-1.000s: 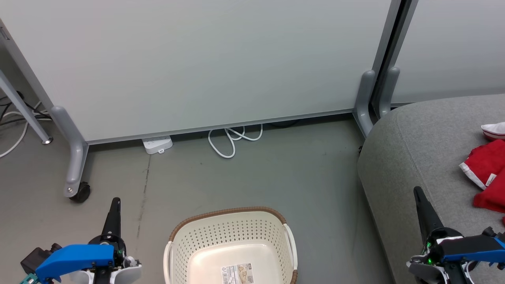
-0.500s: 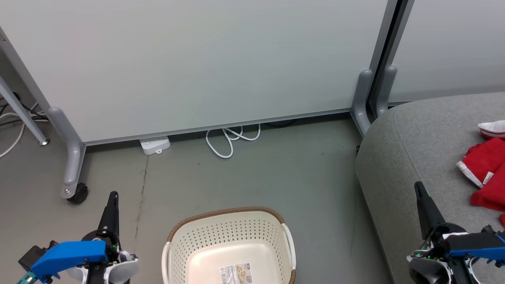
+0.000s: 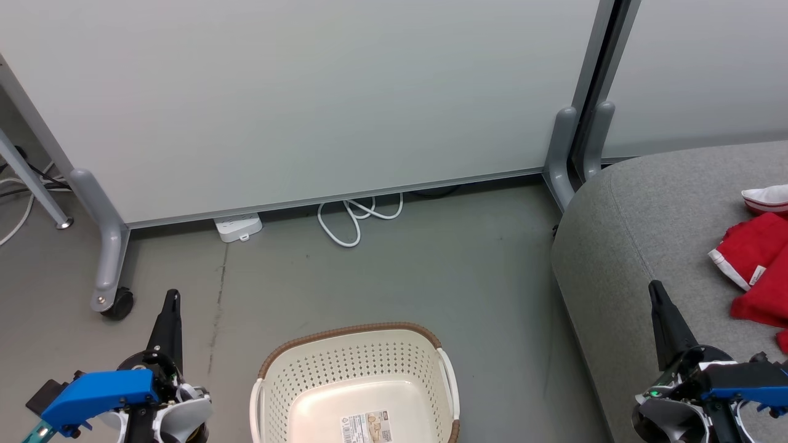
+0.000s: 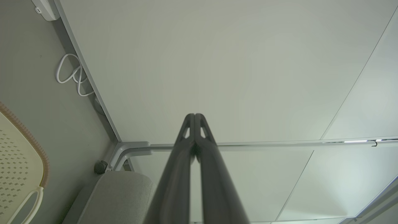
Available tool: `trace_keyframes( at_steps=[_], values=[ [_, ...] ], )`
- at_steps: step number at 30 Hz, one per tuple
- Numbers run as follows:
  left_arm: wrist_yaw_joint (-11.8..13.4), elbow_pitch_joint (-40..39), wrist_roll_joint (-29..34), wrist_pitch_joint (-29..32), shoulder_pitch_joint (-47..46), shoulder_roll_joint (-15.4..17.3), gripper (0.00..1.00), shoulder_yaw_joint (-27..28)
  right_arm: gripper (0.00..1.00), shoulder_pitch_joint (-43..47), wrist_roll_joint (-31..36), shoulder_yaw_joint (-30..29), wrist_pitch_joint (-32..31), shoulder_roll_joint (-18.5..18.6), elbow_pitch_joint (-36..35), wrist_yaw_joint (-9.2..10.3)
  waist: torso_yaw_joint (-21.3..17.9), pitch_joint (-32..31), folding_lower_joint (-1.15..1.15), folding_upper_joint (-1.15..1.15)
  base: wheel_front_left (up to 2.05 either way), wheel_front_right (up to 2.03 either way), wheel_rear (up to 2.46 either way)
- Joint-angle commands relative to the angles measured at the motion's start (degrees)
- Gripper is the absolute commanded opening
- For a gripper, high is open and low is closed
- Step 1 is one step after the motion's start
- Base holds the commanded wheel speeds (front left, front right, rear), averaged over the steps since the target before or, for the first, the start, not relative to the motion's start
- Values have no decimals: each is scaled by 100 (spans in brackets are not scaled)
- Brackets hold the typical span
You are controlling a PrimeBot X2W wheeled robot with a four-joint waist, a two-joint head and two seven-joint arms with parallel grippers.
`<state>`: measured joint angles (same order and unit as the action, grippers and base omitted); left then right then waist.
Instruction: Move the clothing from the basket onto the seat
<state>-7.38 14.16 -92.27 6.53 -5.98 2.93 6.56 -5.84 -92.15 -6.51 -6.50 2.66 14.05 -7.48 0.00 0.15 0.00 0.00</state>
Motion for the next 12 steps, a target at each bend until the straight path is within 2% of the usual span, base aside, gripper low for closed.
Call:
trace_keyframes(
  at_steps=[1,12],
  values=[
    [-20,-25,-17,25,-65,-10,0,17,0,-81,-30,-10,-16,39,9,-2,0,0,0,0,0,0,0],
    [-20,-26,-17,23,-65,-9,0,15,0,-79,-31,-9,-15,39,9,-2,0,0,0,0,0,0,0]
  ],
)
